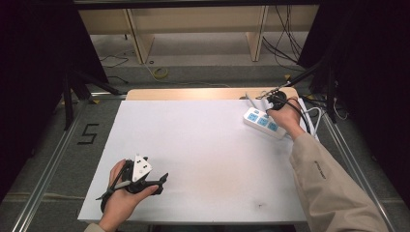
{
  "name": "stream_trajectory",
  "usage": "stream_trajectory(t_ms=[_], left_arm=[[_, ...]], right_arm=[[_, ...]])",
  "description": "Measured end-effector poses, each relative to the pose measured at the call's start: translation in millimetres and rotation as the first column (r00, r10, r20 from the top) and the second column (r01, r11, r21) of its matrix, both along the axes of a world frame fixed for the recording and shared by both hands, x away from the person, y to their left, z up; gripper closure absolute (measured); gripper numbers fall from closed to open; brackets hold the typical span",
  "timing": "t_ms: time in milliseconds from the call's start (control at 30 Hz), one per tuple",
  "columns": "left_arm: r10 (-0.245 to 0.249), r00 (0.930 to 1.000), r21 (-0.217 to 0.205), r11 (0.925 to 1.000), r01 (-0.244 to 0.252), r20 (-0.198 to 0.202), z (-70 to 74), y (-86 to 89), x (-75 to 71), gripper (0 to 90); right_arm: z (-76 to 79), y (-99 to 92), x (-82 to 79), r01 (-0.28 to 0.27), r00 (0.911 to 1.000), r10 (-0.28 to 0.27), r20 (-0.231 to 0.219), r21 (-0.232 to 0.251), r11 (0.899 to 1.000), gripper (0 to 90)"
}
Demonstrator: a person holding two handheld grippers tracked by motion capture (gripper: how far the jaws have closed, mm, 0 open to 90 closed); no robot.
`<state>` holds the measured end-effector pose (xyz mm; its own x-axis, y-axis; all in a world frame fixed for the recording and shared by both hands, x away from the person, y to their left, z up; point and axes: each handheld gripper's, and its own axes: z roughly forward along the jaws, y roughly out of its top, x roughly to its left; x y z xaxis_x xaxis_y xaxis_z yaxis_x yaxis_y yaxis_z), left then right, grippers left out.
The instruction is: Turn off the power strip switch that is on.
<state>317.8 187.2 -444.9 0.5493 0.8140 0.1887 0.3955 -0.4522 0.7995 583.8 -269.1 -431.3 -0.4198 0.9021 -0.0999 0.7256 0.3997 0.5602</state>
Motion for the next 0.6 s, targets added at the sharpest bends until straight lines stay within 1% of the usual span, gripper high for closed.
stream_trajectory(t_ms=[167,433,533,600], left_arm=[[0.007,1.0000,-0.007,1.0000,-0.007,0.003,0.0,-0.3,-0.3,14.1],[0.007,1.0000,-0.008,0.9999,-0.007,0.004,0.1,-0.6,-0.3,14.1],[0.007,1.0000,-0.007,0.9999,-0.007,0.005,0.1,-0.7,-0.4,14.1],[0.008,1.0000,-0.007,0.9999,-0.008,0.004,0.1,-0.7,-0.5,14.1]], right_arm=[[5.0,-1.1,-2.8,-0.006,0.9999,0.006,0.015,0.012,1.000,90.0],[9.4,-3.0,-8.8,-0.020,0.9995,0.019,0.027,0.029,0.999,90.0],[11.3,-4.7,-11.6,-0.026,0.9992,0.025,0.031,0.045,0.999,90.0],[12.5,-5.6,-13.7,-0.033,0.9989,0.031,0.036,0.045,0.998,90.0]])
